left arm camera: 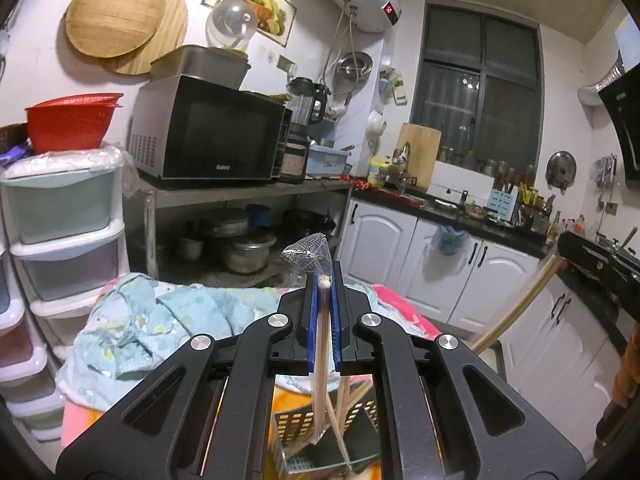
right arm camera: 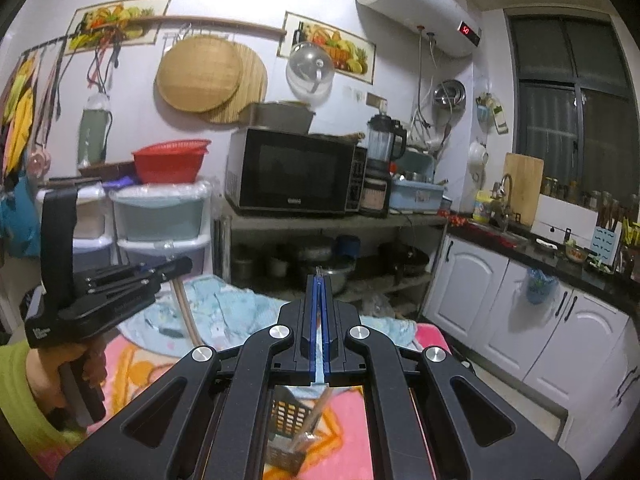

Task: Organize utensils
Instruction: 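Drop the chopsticks into the caddy and open both tools, then pull both open tools back from the caddy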

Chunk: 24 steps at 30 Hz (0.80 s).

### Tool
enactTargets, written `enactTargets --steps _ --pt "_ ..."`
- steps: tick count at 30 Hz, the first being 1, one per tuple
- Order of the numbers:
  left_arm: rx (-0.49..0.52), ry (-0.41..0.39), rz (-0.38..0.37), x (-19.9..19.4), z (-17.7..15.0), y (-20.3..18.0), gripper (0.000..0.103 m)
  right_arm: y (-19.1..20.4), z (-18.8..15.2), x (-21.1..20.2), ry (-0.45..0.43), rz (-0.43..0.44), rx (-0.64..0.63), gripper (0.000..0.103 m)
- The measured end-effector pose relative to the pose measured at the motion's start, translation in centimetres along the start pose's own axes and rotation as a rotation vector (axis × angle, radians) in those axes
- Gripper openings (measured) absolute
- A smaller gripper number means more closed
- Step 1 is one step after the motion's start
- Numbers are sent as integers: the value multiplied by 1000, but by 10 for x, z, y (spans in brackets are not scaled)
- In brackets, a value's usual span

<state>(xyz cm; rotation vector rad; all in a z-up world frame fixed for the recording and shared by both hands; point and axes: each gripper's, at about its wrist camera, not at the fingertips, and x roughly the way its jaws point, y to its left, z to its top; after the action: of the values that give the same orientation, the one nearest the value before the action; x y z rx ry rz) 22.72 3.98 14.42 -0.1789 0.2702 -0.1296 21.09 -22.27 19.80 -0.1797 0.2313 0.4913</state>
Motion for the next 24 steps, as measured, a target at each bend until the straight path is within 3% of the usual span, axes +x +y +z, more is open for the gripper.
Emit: enactTargets --steps 14,19,24 --pt "-35 66 0 11 -30 11 4 2 -41 27 128 -17 -1 2" --pt "-44 90 -3 9 -36 14 23 1 -50 32 160 -16 24 3" --pt "-60 93 -6 2 -35 16 46 -1 -54 30 159 -17 50 35"
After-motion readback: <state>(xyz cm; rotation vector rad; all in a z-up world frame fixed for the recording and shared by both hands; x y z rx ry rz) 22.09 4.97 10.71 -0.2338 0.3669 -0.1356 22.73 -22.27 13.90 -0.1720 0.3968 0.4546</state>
